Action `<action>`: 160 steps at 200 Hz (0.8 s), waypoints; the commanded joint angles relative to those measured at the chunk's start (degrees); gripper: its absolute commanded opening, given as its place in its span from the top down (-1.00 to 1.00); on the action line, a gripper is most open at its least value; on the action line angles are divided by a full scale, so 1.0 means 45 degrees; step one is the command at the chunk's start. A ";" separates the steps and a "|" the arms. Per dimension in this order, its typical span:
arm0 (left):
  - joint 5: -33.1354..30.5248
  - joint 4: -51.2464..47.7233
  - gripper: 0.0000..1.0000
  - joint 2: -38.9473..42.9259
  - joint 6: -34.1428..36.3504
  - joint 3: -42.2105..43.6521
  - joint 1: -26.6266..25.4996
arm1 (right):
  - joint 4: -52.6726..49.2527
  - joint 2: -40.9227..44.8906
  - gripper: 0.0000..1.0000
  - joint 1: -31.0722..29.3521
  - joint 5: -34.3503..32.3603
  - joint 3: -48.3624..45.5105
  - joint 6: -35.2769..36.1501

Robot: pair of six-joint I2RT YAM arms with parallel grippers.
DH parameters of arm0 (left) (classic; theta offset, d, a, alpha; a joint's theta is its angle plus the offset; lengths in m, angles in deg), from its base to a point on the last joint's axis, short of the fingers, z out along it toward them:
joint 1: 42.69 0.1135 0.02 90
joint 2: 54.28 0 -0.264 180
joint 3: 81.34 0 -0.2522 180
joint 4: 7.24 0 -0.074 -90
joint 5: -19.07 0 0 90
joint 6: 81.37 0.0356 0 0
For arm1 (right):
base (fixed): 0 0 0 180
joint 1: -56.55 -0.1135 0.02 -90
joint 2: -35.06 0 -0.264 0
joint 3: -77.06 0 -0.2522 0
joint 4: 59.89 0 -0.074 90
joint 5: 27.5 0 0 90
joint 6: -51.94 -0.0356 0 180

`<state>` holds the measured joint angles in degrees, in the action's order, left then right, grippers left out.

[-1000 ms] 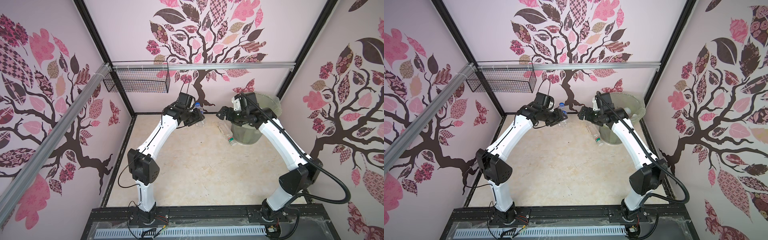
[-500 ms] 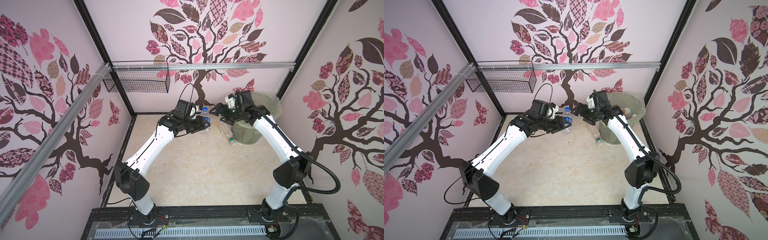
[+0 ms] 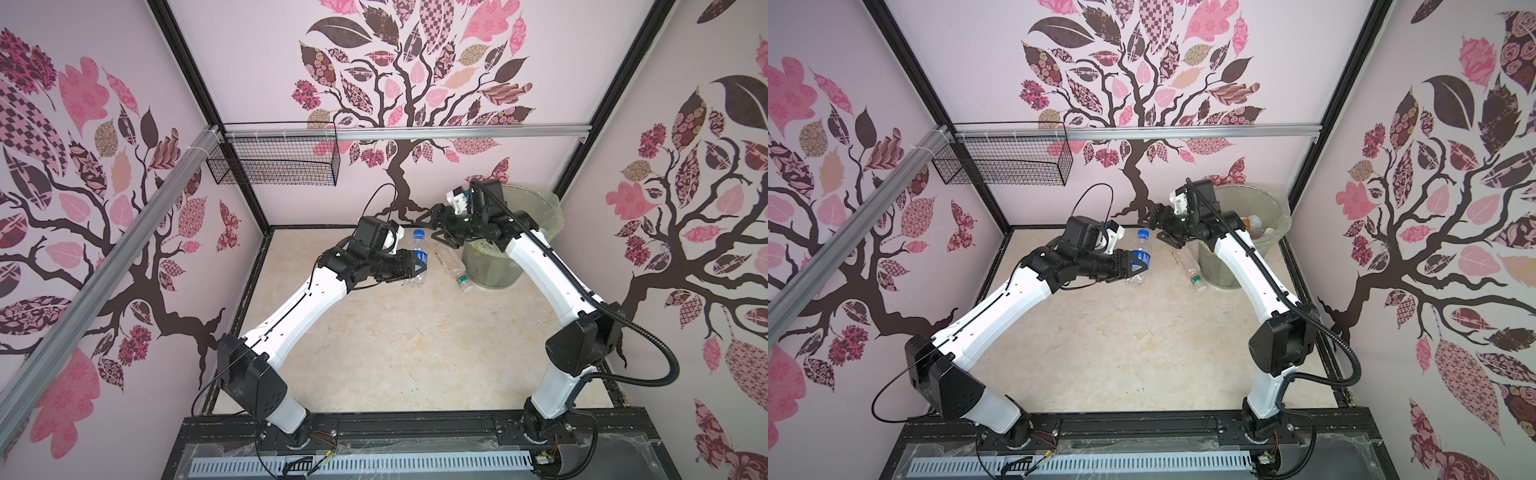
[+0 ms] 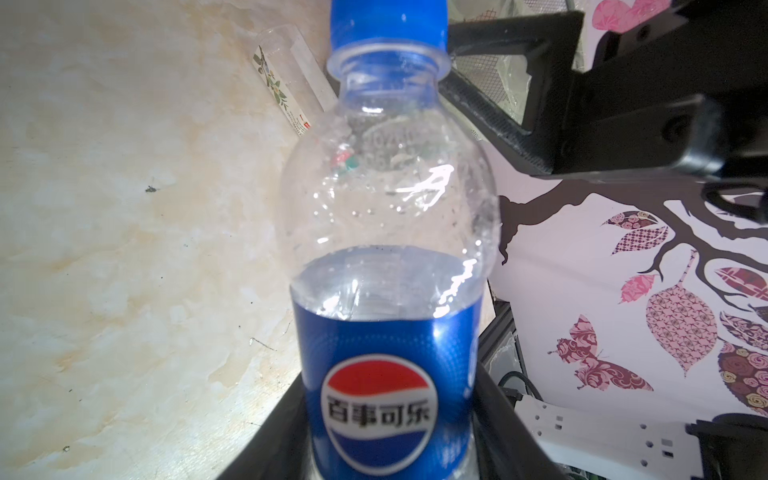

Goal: Throw the plastic bottles in the bin
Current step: 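Raise the Pepsi bottle with left gripper toward right gripper while right gripper approaches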

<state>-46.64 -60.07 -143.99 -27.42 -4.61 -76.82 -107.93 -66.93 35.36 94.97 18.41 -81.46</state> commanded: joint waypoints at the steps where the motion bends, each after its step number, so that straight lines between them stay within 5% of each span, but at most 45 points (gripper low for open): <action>1: 0.0109 0.0480 -0.02 0.0375 0.0175 0.0305 -0.0106 | 0.0093 -0.0486 -0.58 -0.0052 0.0224 -0.0134 -0.0728; 88: -0.0082 0.0435 -0.03 -0.0037 0.0119 -0.0118 -0.0360 | -0.0494 -0.0765 0.11 -0.0125 0.0176 -0.0061 -0.0318; 160: -0.0125 0.0405 -0.04 -0.0520 -0.0225 -0.0431 -0.0353 | -0.1114 -0.0215 0.05 -0.0208 -0.0170 -0.0425 0.0284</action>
<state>-46.53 -59.58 -145.15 -27.84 -4.65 -78.35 -109.44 -69.45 34.85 95.58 17.51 -80.37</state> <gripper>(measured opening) 0.519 0.478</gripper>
